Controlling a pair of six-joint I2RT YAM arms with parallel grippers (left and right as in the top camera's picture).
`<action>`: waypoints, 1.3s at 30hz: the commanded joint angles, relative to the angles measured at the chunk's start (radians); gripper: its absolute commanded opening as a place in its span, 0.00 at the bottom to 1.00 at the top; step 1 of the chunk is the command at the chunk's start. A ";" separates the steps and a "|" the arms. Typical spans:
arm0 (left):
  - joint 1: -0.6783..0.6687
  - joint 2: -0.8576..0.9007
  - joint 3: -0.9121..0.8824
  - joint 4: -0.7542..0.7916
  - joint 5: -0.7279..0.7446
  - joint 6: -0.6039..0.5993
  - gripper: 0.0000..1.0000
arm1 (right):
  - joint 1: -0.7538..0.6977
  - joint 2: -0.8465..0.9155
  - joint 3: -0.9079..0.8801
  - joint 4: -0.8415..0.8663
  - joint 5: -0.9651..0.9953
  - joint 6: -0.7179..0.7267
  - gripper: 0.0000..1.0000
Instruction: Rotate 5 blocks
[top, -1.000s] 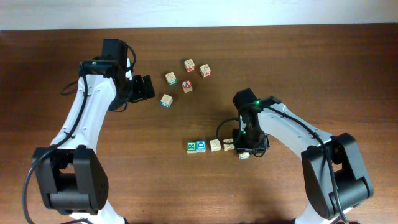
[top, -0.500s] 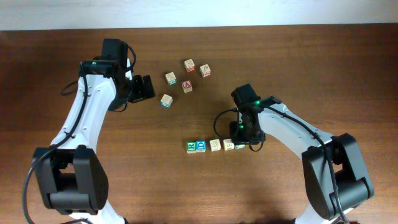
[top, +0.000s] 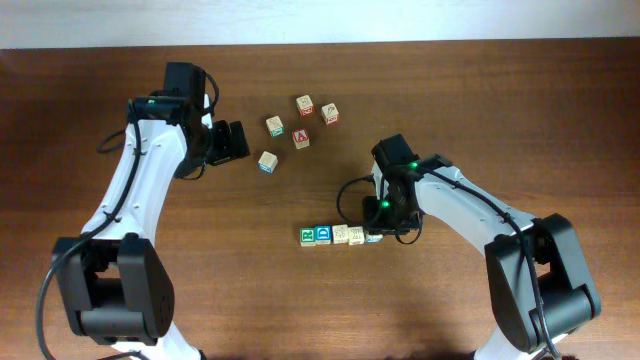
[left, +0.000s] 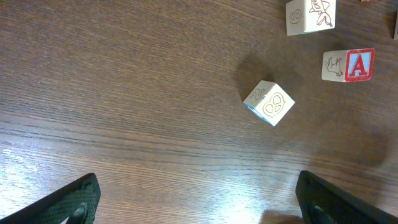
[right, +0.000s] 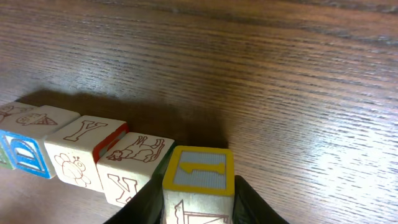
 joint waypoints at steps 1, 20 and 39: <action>0.000 0.003 0.016 -0.001 -0.007 0.016 0.99 | 0.008 0.008 -0.006 -0.002 -0.032 0.008 0.39; 0.000 0.003 0.016 -0.001 -0.007 0.016 0.99 | 0.004 -0.006 0.148 -0.199 0.126 -0.003 0.45; 0.000 0.003 0.016 -0.001 -0.007 0.016 0.99 | 0.007 0.005 0.006 -0.070 0.183 -0.034 0.35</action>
